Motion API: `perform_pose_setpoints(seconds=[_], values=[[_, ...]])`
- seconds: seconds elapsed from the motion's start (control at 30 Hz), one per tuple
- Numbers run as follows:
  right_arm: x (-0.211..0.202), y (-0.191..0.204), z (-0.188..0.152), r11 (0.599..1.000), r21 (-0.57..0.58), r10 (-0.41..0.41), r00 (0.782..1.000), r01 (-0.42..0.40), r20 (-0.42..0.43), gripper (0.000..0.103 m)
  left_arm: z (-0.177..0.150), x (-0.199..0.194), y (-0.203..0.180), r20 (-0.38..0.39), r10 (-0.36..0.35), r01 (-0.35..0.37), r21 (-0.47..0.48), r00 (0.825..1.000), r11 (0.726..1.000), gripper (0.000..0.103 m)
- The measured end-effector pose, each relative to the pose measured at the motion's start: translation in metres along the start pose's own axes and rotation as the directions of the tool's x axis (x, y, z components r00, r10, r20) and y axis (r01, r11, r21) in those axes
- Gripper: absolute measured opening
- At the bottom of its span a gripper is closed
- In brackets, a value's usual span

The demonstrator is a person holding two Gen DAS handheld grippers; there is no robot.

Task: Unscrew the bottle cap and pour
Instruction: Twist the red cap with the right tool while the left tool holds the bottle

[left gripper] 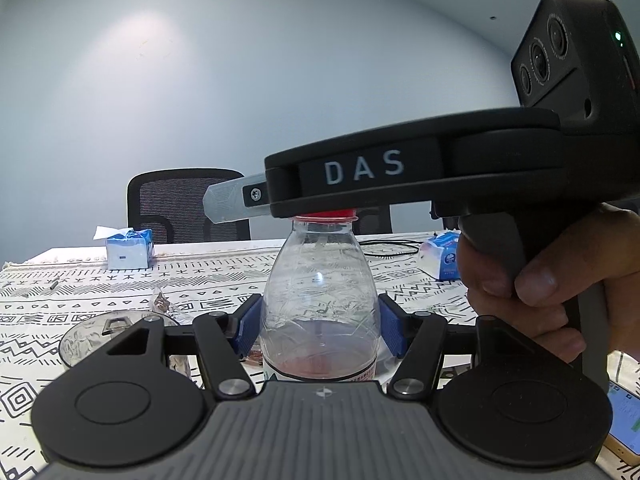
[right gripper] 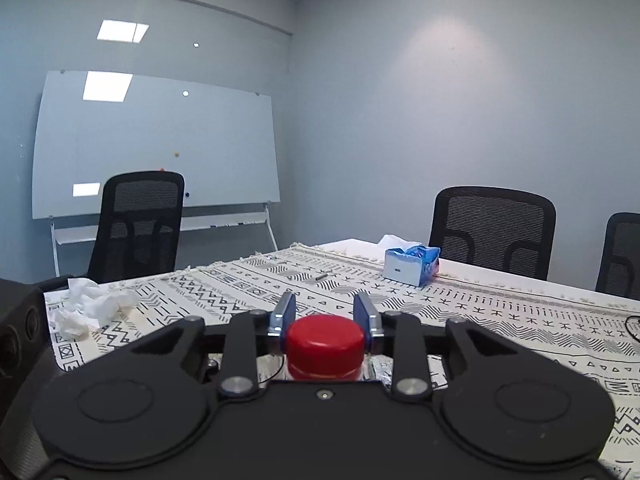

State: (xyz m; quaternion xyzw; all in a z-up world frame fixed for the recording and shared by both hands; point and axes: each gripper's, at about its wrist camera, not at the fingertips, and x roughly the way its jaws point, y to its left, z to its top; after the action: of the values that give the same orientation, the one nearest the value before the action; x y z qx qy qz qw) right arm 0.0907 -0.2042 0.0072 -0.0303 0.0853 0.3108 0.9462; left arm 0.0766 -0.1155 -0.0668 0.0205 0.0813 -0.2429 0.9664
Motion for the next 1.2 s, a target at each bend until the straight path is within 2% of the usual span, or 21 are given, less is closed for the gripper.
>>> perform_pose_setpoints(seconds=[0.07,0.17,0.3,0.43,0.5,0.53,0.6,0.67,0.7,0.83,0.9,0.93,1.07,1.17,1.2], values=[[0.0,-0.004,-0.001,1.0,0.003,0.026,1.0,-0.026,0.004,0.034,0.0,0.001,0.001,-0.003,-0.004,0.004,-0.008,1.0,1.0,0.057],[0.0,-0.016,-0.001,0.993,-0.009,0.115,0.993,-0.115,0.017,0.034,-0.001,0.001,0.001,-0.003,-0.006,0.006,-0.003,1.0,1.0,0.057],[-0.003,-0.032,-0.006,0.97,-0.042,0.242,0.968,-0.24,0.065,0.033,-0.001,0.0,-0.001,-0.003,-0.012,0.012,-0.004,1.0,1.0,0.057],[0.002,-0.045,-0.004,0.937,-0.038,0.348,0.935,-0.347,0.061,0.034,-0.001,0.0,0.0,-0.003,-0.014,0.014,-0.016,1.0,1.0,0.057],[0.001,-0.042,0.002,0.942,-0.036,0.333,0.942,-0.332,0.03,0.034,-0.002,-0.001,-0.001,-0.003,-0.013,0.013,-0.016,1.0,1.0,0.057],[-0.001,-0.037,0.005,0.953,-0.026,0.302,0.953,-0.302,0.011,0.034,-0.002,-0.001,-0.002,-0.003,-0.012,0.012,-0.014,1.0,1.0,0.057],[-0.007,-0.025,0.008,0.977,-0.033,0.212,0.977,-0.212,-0.003,0.036,-0.002,-0.001,-0.004,-0.003,-0.007,0.007,-0.011,1.0,1.0,0.057],[-0.016,-0.009,0.009,0.998,-0.035,0.051,0.999,-0.051,0.0,0.046,-0.002,-0.001,-0.006,-0.002,-0.004,0.004,-0.003,1.0,1.0,0.058],[-0.02,-0.002,0.009,0.999,-0.028,-0.027,1.0,0.027,0.003,0.05,-0.002,-0.001,-0.006,-0.001,-0.001,0.001,0.001,1.0,1.0,0.058],[-0.036,0.016,0.005,0.988,-0.039,-0.151,0.988,0.152,0.032,0.049,-0.002,-0.002,-0.007,0.001,0.007,-0.007,0.006,1.0,1.0,0.058],[-0.037,0.021,0.005,0.982,-0.062,-0.177,0.984,0.179,0.03,0.044,-0.002,-0.002,-0.007,0.001,0.009,-0.009,0.007,1.0,1.0,0.058],[-0.037,0.02,0.005,0.986,-0.057,-0.157,0.987,0.158,0.024,0.034,-0.002,-0.002,-0.007,0.001,0.01,-0.01,0.003,1.0,1.0,0.058],[-0.037,0.011,0.003,0.994,-0.025,-0.106,0.994,0.107,0.025,0.033,-0.002,-0.001,-0.004,0.002,0.008,-0.008,0.002,1.0,1.0,0.058],[-0.037,-0.002,0.002,1.0,-0.004,-0.016,1.0,0.016,0.027,0.033,-0.003,-0.002,-0.002,0.0,0.001,-0.001,-0.004,1.0,1.0,0.058],[-0.036,-0.011,0.001,0.999,0.003,0.041,0.999,-0.041,0.035,0.033,-0.003,-0.002,-0.002,0.0,-0.001,0.001,-0.005,1.0,1.0,0.058]])
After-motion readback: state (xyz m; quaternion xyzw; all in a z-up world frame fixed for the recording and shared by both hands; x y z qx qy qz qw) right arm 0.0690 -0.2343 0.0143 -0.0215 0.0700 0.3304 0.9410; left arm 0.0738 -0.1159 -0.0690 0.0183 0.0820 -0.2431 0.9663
